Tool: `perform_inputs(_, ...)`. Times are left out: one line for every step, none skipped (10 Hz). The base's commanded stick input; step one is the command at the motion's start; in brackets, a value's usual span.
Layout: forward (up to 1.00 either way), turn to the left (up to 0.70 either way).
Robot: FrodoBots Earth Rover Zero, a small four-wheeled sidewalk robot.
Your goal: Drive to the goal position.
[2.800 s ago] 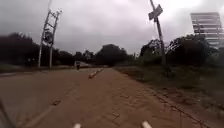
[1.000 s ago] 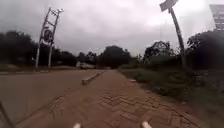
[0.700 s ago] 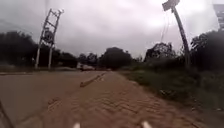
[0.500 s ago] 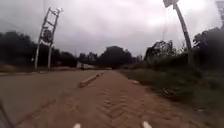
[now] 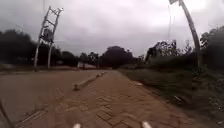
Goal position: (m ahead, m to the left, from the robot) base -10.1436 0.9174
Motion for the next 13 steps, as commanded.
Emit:
perform_inputs(0.70,0.00)
perform_inputs(0.70,0.00)
perform_inputs(0.70,0.00)
perform_inputs(0.70,0.00)
perform_inputs(0.70,0.06)
perform_inputs(0.70,0.16)
perform_inputs(0.70,0.12)
perform_inputs(0.70,0.15)
perform_inputs(0.70,0.20)
perform_inputs(0.70,0.07)
perform_inputs(0.70,0.09)
perform_inputs(0.70,0.08)
perform_inputs(0.70,0.09)
